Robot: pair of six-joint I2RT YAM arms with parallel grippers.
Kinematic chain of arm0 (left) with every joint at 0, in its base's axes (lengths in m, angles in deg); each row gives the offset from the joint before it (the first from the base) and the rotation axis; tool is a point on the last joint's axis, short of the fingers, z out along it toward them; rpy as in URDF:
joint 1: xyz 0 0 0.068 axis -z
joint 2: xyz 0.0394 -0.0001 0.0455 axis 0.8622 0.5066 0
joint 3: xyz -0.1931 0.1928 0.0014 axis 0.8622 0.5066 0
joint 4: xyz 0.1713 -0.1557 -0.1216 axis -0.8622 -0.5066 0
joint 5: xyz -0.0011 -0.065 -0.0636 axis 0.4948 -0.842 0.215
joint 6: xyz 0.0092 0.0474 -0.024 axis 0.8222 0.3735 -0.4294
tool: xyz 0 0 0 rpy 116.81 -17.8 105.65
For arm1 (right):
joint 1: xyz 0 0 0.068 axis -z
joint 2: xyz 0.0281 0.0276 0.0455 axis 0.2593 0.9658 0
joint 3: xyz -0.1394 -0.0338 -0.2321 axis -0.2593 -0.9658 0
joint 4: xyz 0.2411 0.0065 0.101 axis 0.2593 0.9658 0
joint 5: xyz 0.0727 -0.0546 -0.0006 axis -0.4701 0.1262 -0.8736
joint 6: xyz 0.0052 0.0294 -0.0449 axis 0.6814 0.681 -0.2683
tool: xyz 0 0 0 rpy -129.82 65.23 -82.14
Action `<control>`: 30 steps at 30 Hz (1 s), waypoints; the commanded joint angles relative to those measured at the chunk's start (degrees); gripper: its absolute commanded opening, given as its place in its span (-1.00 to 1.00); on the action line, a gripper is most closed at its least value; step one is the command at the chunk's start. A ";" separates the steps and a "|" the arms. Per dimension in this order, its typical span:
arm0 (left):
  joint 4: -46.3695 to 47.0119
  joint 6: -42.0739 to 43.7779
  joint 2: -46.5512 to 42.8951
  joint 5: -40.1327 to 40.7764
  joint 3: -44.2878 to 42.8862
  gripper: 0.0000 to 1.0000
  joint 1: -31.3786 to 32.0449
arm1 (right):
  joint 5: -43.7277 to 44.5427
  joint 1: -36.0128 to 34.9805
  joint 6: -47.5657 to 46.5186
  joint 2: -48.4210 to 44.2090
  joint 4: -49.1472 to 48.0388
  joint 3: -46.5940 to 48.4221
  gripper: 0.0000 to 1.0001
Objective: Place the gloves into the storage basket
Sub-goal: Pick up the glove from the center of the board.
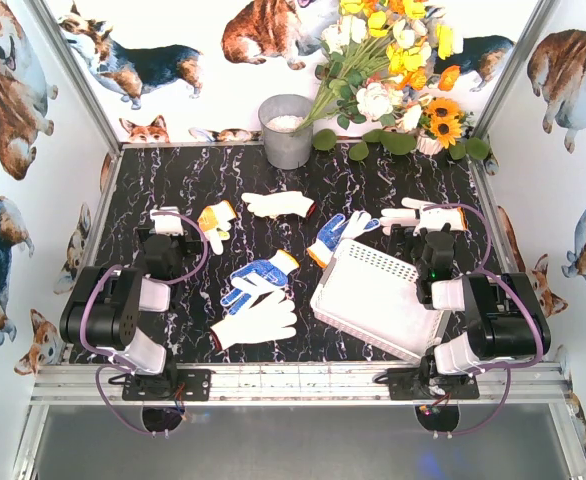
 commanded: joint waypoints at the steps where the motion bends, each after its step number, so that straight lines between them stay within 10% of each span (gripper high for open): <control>1: 1.04 0.31 -0.42 -0.44 -0.95 0.99 -0.62 | 0.19 0.10 -0.23 -0.14 -4.12 0.58 0.99; 15: -0.88 0.39 -4.73 9.40 -0.53 0.99 2.03 | 6.84 0.01 2.04 -5.10 -0.78 0.45 0.99; 22: -38.48 -7.95 -27.62 23.64 -10.98 0.99 3.99 | 18.43 0.80 13.93 -29.53 38.56 13.05 0.99; 30: -67.89 -15.65 -37.90 6.49 -27.48 0.99 4.06 | 0.90 1.05 18.41 -39.44 58.45 22.12 0.89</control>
